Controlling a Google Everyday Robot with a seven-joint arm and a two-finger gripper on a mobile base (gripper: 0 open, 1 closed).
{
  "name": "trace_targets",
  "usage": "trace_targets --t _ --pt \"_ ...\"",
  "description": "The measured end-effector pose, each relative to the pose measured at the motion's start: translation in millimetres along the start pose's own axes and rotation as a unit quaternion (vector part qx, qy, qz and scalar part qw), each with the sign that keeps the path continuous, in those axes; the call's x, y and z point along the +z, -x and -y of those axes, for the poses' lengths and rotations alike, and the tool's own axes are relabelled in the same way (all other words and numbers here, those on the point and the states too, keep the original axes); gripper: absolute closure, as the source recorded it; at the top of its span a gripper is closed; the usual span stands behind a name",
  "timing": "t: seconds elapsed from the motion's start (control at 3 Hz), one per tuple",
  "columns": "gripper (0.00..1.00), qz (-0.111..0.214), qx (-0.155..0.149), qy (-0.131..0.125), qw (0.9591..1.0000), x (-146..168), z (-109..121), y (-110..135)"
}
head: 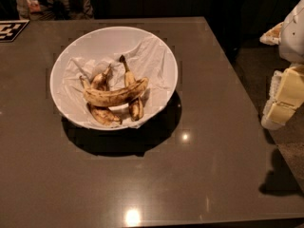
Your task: Pick banana from white bowl
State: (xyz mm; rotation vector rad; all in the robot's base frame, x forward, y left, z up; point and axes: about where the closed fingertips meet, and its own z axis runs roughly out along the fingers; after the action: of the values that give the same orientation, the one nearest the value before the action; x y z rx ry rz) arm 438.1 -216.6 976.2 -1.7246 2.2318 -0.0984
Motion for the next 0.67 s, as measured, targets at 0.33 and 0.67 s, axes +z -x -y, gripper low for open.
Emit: trace_targets --t 0.33,0.67 --pt "0.0 0.0 0.0 0.0 1.0 0 0 0" --pt "0.0 -0.023 -0.02 -0.011 0.9995 9 -2 26"
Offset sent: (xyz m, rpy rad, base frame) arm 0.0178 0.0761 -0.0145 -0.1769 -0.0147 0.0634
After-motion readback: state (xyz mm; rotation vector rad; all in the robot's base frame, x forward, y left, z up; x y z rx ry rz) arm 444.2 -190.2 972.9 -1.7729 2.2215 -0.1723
